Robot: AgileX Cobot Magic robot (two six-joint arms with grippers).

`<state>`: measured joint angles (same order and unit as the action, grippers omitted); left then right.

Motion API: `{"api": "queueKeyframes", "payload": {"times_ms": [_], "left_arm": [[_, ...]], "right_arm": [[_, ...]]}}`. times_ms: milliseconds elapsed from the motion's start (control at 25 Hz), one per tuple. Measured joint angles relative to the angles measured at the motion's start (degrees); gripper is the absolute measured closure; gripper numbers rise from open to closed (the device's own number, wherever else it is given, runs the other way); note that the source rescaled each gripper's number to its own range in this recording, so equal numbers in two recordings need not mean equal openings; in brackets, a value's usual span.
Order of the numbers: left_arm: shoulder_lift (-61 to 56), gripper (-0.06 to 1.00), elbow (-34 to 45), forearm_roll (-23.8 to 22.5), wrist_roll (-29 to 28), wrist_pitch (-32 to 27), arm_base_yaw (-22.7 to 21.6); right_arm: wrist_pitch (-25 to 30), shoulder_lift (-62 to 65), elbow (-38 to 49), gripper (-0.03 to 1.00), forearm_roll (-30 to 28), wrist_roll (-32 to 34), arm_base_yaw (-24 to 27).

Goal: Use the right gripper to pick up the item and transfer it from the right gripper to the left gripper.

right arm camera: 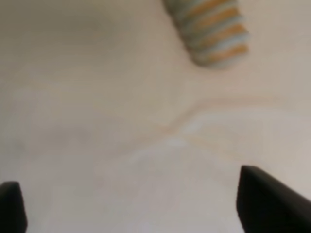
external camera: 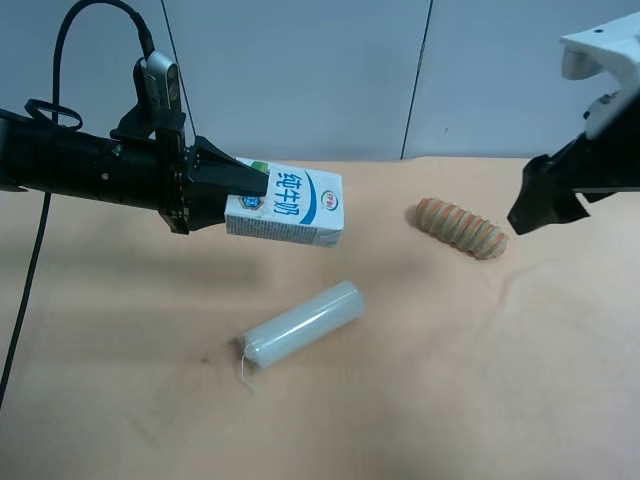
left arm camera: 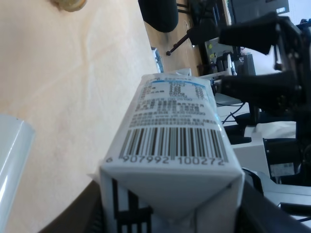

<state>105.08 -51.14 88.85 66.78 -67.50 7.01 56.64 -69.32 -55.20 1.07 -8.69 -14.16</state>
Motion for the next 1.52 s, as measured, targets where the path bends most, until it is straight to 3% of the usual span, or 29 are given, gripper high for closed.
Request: {"api": "queueKeyframes", "payload": {"times_ms": [360, 680, 920, 1240, 1520], "left_arm": [[0.0, 0.93, 0.0, -0.01, 1.31, 0.0, 0.0], [0.0, 0.93, 0.0, -2.35, 1.49, 0.05, 0.0], [0.0, 0.93, 0.0, -2.56, 1.49, 0.05, 0.0], [0.0, 0.93, 0.0, -2.56, 1.49, 0.05, 0.0], [0.0, 0.93, 0.0, -2.56, 1.49, 0.05, 0.0]], "right_arm": [[3.63, 20.3, 1.13, 0.22, -1.07, 2.65, 0.0], [7.19, 42.04, 15.67, 0.22, -4.9, 9.07, 0.0], [12.54, 51.61, 19.86, 0.22, -6.35, 12.84, 0.0], [13.26, 59.39, 23.21, 0.22, -7.94, 13.55, 0.0], [7.44, 61.94, 25.24, 0.22, -7.85, 14.9, 0.0]]}}
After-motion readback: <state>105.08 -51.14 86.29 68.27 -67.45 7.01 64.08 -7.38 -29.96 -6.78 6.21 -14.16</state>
